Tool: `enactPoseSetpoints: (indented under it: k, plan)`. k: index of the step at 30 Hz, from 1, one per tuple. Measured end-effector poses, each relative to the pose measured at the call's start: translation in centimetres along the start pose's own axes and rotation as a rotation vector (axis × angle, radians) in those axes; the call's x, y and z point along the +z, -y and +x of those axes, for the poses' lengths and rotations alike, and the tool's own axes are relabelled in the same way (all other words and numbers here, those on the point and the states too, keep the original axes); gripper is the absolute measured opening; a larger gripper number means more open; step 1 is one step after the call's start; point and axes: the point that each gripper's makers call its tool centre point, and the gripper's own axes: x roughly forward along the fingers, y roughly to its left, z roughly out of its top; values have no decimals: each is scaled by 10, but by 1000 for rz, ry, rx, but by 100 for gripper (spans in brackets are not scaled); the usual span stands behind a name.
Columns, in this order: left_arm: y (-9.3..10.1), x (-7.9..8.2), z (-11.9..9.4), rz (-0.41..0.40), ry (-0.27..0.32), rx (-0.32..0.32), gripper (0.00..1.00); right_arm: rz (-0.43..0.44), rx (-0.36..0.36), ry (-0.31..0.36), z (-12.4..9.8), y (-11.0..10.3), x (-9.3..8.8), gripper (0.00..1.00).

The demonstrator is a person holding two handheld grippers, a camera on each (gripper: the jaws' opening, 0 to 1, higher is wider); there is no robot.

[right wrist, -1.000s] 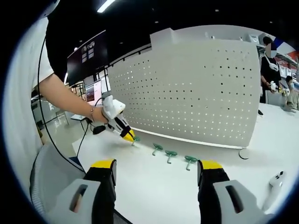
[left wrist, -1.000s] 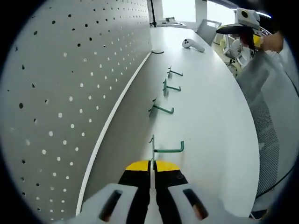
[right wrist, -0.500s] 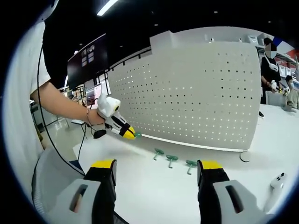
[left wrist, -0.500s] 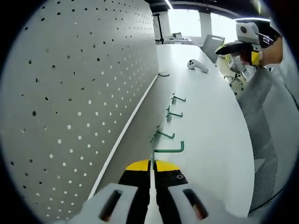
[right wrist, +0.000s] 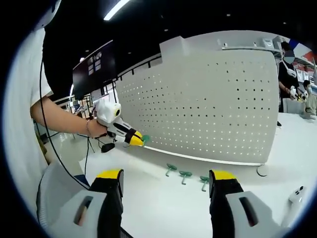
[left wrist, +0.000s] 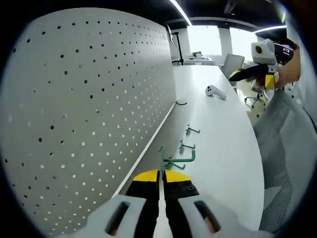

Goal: Insert the hook assembly into the mounting plate slot until the hook locks in place.

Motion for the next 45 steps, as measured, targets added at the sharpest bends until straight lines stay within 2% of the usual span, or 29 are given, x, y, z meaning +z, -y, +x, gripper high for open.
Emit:
enactPoseSetpoints:
  k: [4,14,19,22,27,30,35,39,45]
  plan:
    - [1,12,-7,-30,49,29,1,-28,13,-1,2,-6,4,68]
    - [6,24,-19,-53,112,91,1,-29,35,20,6,-15,12,68]
    - [11,40,-28,-82,181,117,1,-26,42,34,8,-18,18,68]
    - [11,44,-34,-84,197,137,1,-31,48,38,8,-20,20,68]
    - [8,58,-46,-131,275,179,2,-34,54,43,9,-23,22,68]
    - [14,60,-49,-124,286,178,2,-35,59,48,9,-26,24,68]
    - [18,66,-56,-141,328,195,2,-38,65,57,9,-28,27,68]
    - [24,72,-60,-163,371,185,2,-35,71,65,9,-31,28,68]
    - [29,74,-61,-171,385,186,2,-35,76,69,9,-34,28,68]
